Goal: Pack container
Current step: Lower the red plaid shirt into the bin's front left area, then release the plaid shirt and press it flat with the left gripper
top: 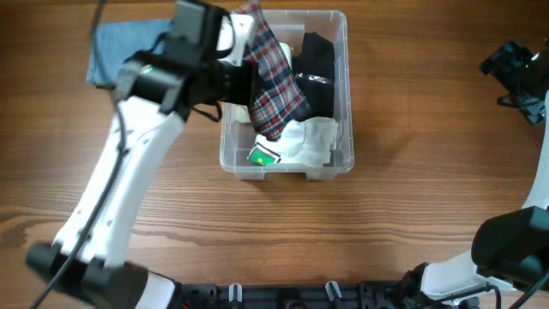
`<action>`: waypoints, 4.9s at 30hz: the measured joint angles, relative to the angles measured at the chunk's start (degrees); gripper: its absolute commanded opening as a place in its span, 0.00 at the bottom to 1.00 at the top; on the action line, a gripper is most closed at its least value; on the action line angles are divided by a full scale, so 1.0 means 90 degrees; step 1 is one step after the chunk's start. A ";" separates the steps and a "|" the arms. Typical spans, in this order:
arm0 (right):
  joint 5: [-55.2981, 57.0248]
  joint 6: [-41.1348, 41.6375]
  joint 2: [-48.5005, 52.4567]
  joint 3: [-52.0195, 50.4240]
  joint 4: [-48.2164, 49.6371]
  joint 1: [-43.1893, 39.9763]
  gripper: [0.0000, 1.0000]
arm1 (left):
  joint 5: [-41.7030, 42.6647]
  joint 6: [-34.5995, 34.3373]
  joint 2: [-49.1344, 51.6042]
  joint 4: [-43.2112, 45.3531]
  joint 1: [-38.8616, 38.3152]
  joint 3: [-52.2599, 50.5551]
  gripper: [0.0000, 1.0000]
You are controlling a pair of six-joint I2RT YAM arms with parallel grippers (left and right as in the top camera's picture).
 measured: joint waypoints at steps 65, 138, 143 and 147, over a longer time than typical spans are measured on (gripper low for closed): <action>0.0000 0.0000 0.0000 0.0000 0.0002 0.0000 1.00 | -0.0940 0.0680 0.1474 0.0869 0.0622 0.0192 0.83; 0.0000 0.0000 0.0000 0.0000 0.0002 0.0000 1.00 | -0.1508 -0.0651 0.2346 -0.0151 -0.1387 0.0529 0.04; 0.0000 0.0000 0.0000 0.0000 0.0002 0.0000 1.00 | -0.1525 -0.0937 0.2851 -0.0172 -0.1248 0.0529 0.04; 0.0000 0.0000 0.0000 0.0000 0.0002 0.0000 1.00 | -0.1294 -0.1042 0.3011 -0.0155 -0.1246 0.0554 0.04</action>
